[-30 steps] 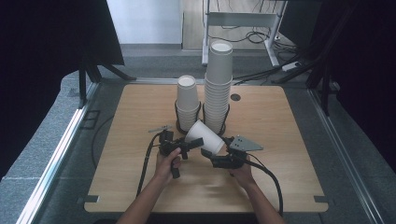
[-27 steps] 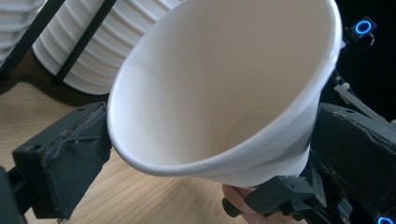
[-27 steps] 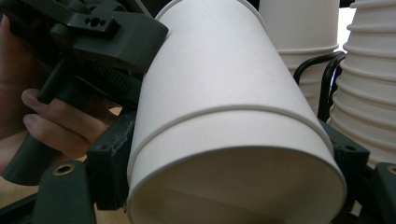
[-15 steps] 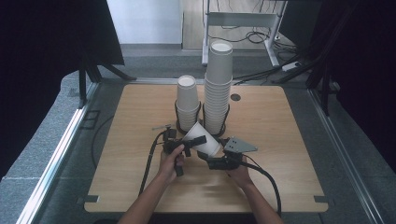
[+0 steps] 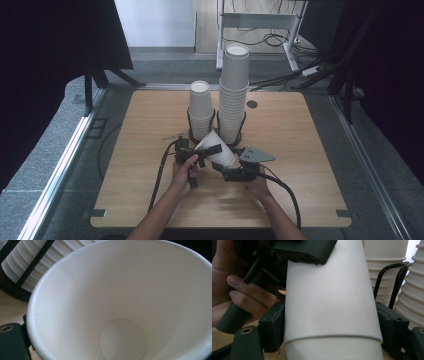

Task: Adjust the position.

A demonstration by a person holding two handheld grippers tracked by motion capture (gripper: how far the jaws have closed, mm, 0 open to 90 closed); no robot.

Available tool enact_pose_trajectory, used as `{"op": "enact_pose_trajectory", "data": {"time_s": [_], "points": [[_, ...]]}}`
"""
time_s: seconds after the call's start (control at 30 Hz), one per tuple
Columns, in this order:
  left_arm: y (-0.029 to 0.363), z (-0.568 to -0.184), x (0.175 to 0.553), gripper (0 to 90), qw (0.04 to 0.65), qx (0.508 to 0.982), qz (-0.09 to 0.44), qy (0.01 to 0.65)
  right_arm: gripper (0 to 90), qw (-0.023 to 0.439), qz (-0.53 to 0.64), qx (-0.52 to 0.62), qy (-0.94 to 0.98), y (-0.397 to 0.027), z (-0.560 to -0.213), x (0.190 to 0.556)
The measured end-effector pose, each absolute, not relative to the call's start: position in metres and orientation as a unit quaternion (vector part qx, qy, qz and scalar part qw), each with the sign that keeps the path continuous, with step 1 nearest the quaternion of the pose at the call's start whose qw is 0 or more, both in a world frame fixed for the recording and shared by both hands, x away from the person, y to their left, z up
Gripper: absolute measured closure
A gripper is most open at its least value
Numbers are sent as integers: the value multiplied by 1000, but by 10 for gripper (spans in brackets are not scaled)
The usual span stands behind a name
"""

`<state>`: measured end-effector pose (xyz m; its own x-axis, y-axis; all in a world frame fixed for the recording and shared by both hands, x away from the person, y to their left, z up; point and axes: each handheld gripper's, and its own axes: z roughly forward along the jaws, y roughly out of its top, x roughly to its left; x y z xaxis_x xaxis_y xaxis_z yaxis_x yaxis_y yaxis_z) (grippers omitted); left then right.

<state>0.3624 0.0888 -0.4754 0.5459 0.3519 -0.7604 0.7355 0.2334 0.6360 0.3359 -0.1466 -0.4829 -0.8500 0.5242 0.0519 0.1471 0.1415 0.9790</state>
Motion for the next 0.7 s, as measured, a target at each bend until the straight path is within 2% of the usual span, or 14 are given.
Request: {"op": "enact_pose_trajectory", "data": {"time_s": [0.37,0.5,0.7], "points": [[89,-476,358,129,648,606,-126,443,199,141,603,228,751,-146,-484,337],[93,-474,356,131,653,607,-109,438,137,139,595,238,755,-145,-485,338],[99,-468,352,132,654,614,-77,435,106,130,583,247,763,-146,-488,340]]}}
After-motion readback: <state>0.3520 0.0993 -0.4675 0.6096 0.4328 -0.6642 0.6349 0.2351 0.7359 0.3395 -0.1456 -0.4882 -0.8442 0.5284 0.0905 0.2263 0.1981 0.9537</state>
